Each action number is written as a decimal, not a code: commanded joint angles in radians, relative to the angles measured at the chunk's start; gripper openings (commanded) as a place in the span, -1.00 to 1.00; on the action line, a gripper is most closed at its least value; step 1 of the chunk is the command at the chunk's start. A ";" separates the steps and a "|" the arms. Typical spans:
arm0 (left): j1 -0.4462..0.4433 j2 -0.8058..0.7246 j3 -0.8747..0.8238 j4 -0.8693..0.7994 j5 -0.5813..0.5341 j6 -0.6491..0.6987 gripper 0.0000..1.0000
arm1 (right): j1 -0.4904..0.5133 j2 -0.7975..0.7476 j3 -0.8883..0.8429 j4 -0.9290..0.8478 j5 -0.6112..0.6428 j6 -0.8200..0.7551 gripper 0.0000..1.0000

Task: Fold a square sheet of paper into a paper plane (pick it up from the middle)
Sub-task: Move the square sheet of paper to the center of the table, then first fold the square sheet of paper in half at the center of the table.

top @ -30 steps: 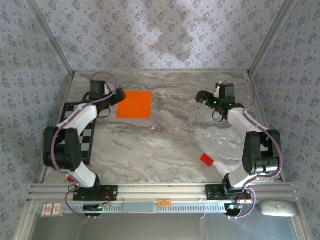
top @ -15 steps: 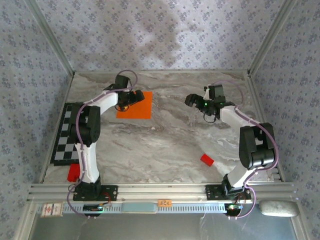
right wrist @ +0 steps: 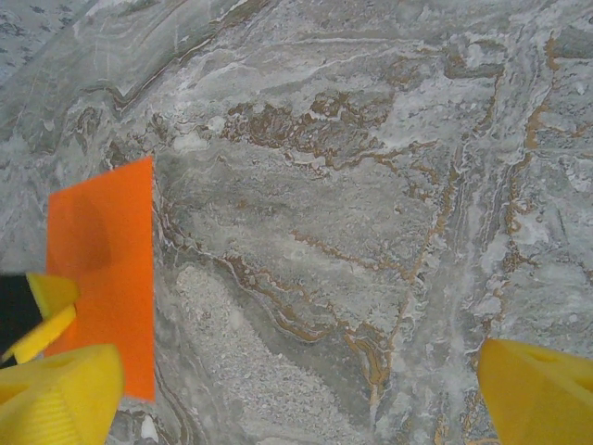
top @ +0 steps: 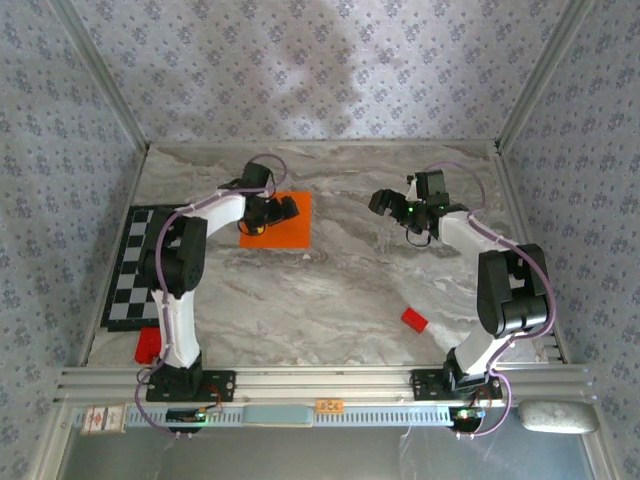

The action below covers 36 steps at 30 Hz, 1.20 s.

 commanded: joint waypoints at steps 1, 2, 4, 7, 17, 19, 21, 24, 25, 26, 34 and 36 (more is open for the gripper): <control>-0.058 -0.052 -0.135 -0.102 0.034 -0.060 0.91 | 0.007 0.009 0.023 -0.008 -0.001 0.022 1.00; -0.074 -0.079 -0.175 -0.103 0.032 -0.074 0.91 | 0.008 0.010 0.018 -0.006 0.002 0.024 1.00; -0.106 -0.131 -0.251 -0.107 0.015 -0.105 0.91 | 0.007 0.006 0.007 -0.003 0.003 0.029 1.00; -0.160 -0.216 -0.360 -0.107 -0.014 -0.170 0.91 | 0.012 -0.003 -0.012 0.007 0.013 0.029 1.00; -0.247 -0.391 -0.297 -0.331 -0.105 -0.132 0.97 | 0.010 -0.049 -0.066 0.054 0.052 0.028 1.00; -0.248 -0.391 -0.242 -0.366 -0.115 -0.049 1.00 | 0.010 -0.059 -0.070 0.054 0.059 0.017 1.00; -0.248 -0.374 -0.204 -0.391 -0.140 0.044 1.00 | 0.009 -0.068 -0.076 0.056 0.062 -0.001 1.00; -0.247 -0.330 -0.149 -0.425 -0.174 0.146 0.99 | 0.010 -0.085 -0.106 0.084 0.066 -0.032 1.00; -0.247 -0.313 -0.133 -0.428 -0.170 0.168 1.00 | 0.010 -0.092 -0.119 0.096 0.070 -0.041 1.00; -0.249 -0.292 -0.116 -0.433 -0.164 0.177 0.99 | 0.010 -0.100 -0.128 0.106 0.076 -0.048 1.00; -0.257 -0.165 -0.057 -0.441 -0.180 0.230 0.92 | 0.006 -0.120 -0.131 0.099 0.071 -0.072 1.00; -0.256 -0.146 -0.056 -0.438 -0.179 0.243 0.91 | 0.008 -0.120 -0.131 0.099 0.063 -0.064 1.00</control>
